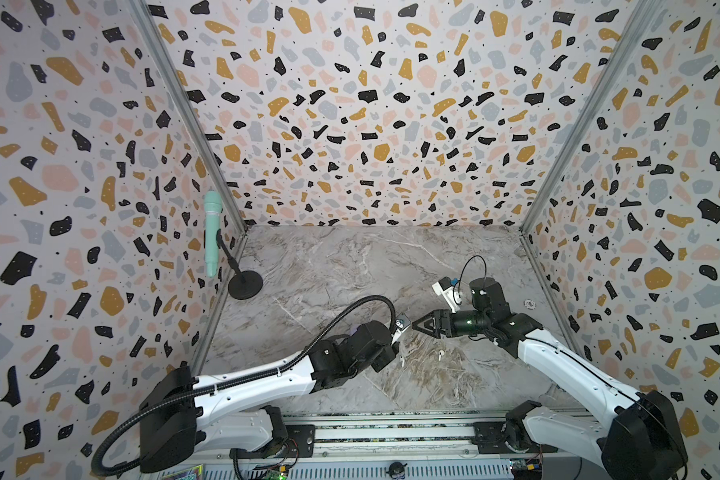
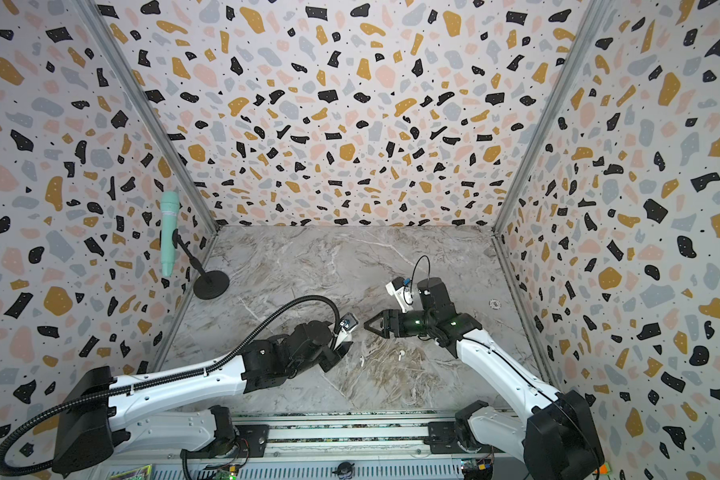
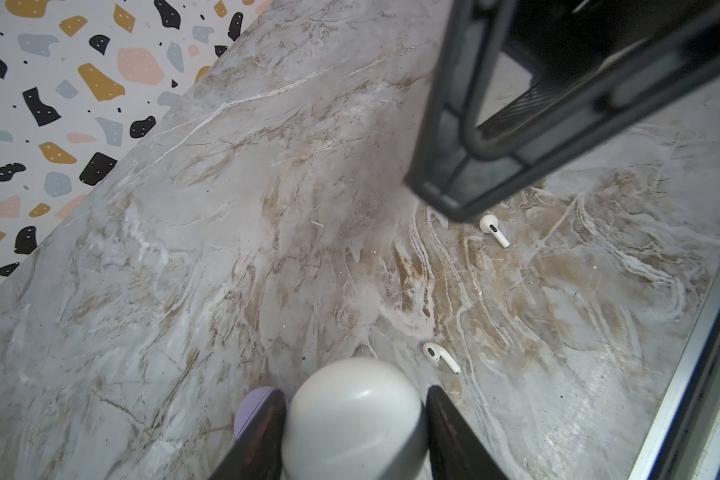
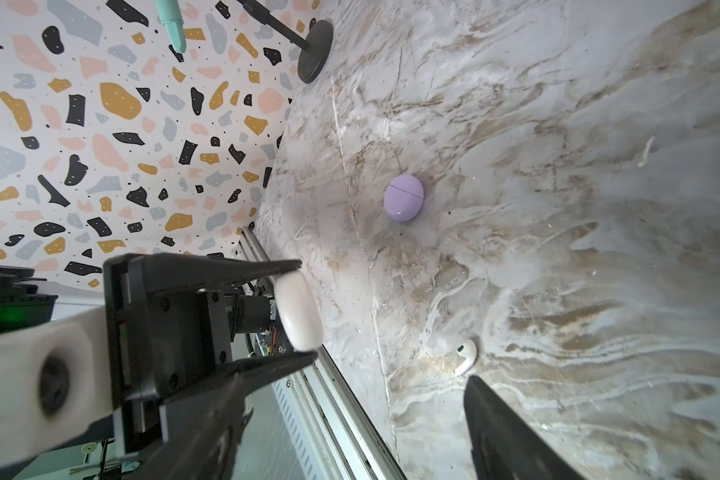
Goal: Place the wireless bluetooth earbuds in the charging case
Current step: 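Close the right gripper on the white case held by the left gripper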
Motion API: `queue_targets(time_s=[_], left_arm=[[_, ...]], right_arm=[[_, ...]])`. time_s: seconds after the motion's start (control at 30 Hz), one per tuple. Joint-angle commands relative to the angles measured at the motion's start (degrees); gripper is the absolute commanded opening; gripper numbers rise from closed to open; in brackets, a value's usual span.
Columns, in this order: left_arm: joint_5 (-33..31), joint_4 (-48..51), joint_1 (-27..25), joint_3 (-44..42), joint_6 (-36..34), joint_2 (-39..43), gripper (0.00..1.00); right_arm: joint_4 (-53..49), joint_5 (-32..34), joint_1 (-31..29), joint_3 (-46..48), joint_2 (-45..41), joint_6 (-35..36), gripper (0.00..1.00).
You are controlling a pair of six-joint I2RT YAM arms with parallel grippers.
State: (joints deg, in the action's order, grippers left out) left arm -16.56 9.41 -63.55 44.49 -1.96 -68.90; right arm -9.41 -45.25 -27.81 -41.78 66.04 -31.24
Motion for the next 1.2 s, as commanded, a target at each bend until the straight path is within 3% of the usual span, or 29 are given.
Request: queue_targets(time_s=[0.0, 0.37, 0.73, 1.17], left_arm=[[1.36, -2.65, -0.68, -0.49, -1.56, 0.1, 0.0], [3.64, -2.29, -1.58, -0.34, -2.54, -0.71, 0.0], [4.24, -2.03, -1.84, -0.28, -2.66, -1.05, 0.0], [4.08, -2.03, -2.02, -0.43, -2.88, -0.61, 0.0]], right_arm=[[4.4, -3.75, -2.31, 0.19, 1.54, 1.27, 0.79], [8.03, -6.12, -5.79, 1.17, 6.25, 4.37, 0.57], [10.42, -8.07, -9.69, 1.29, 7.47, 5.51, 0.48], [13.31, -9.8, -11.3, 3.01, 6.86, 4.97, 0.3]])
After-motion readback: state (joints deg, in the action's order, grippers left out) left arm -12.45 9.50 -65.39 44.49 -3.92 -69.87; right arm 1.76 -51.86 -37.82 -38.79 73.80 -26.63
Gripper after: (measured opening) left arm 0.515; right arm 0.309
